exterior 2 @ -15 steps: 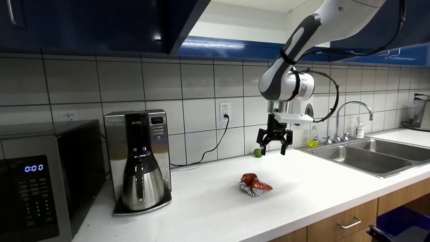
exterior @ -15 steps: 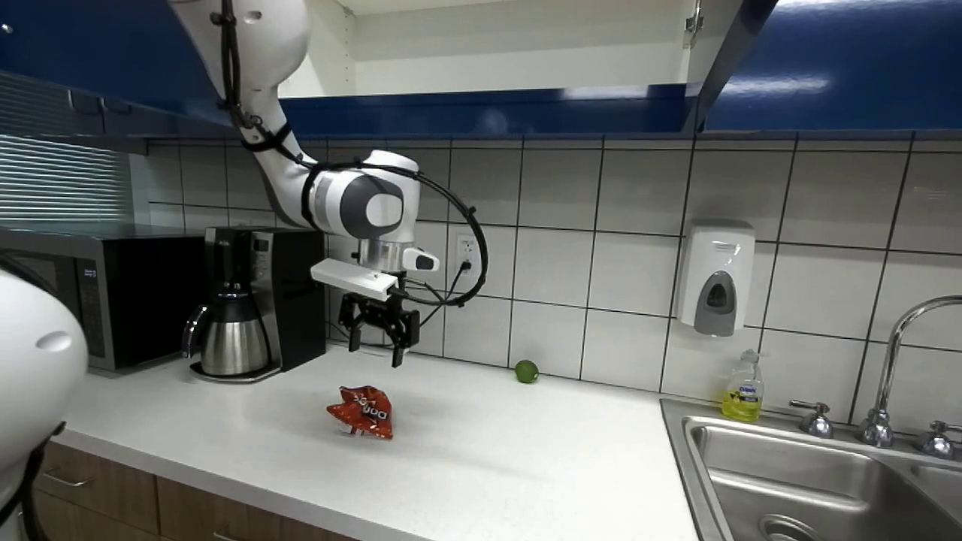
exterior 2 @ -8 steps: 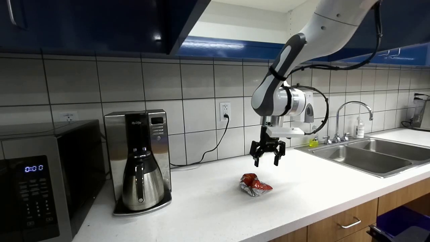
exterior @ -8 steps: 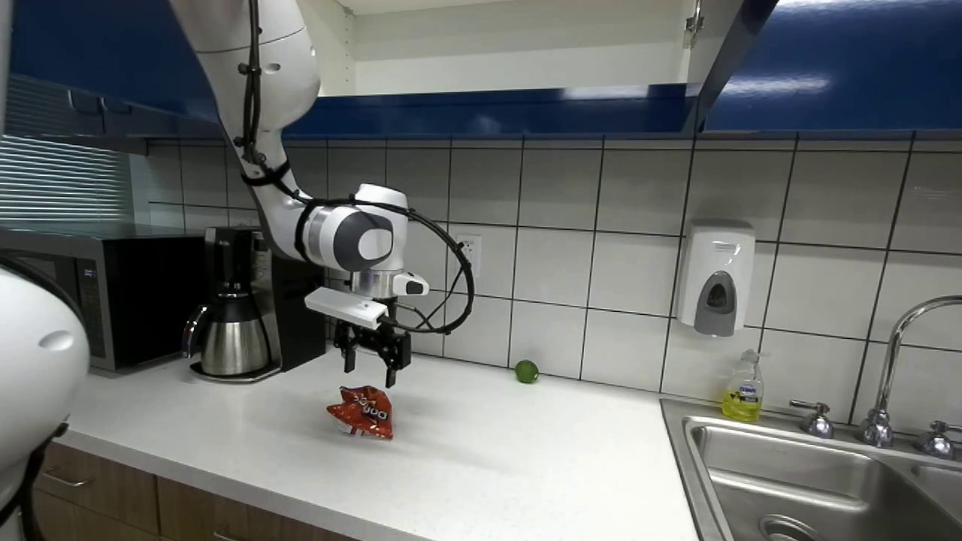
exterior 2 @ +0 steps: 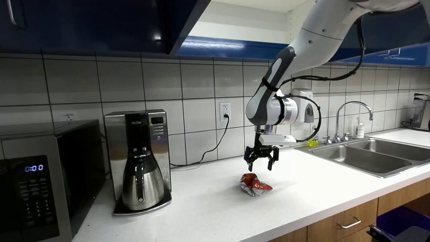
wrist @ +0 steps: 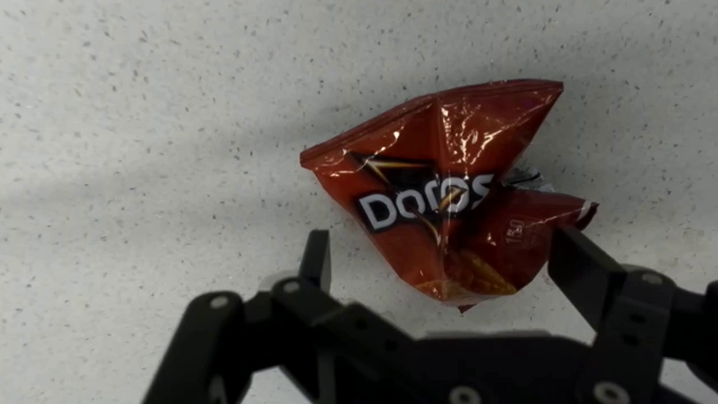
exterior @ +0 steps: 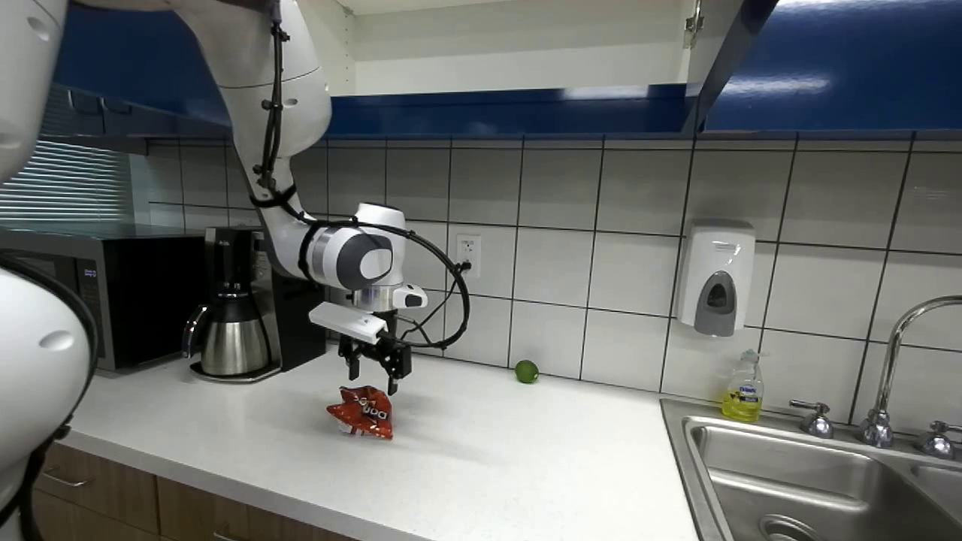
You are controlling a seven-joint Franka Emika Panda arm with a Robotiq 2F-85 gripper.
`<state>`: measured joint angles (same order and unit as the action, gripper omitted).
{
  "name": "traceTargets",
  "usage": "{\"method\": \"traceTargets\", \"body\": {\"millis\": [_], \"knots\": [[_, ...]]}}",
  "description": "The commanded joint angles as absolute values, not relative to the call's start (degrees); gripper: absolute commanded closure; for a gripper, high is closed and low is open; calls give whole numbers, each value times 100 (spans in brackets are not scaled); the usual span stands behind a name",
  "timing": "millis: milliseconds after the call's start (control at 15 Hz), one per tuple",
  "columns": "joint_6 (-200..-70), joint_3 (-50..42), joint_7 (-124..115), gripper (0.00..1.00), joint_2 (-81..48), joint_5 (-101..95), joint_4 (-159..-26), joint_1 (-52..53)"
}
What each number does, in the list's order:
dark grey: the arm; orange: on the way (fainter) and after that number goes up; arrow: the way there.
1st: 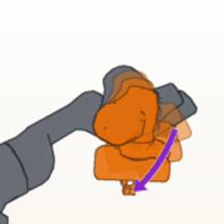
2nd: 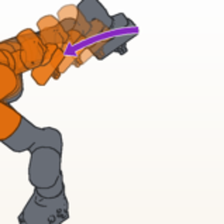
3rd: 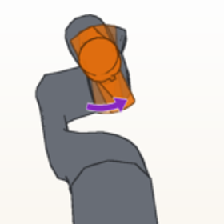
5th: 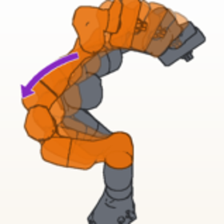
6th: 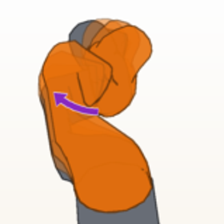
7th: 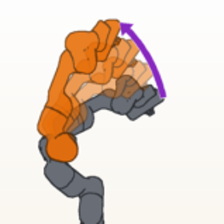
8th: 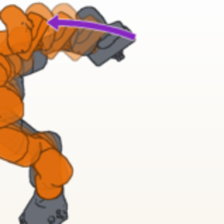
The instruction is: Put the packet into the cupboard
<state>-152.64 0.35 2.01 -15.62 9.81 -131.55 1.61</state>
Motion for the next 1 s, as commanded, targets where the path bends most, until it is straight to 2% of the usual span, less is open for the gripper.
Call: {"method": "traceTargets", "body": {"millis": [0, 933], "knots": [[-15409, 150, -42, 0, -1814, 991, -12943, 135], [-15141, -314, -1261, 0, -2288, 173, -12463, 517]]}}
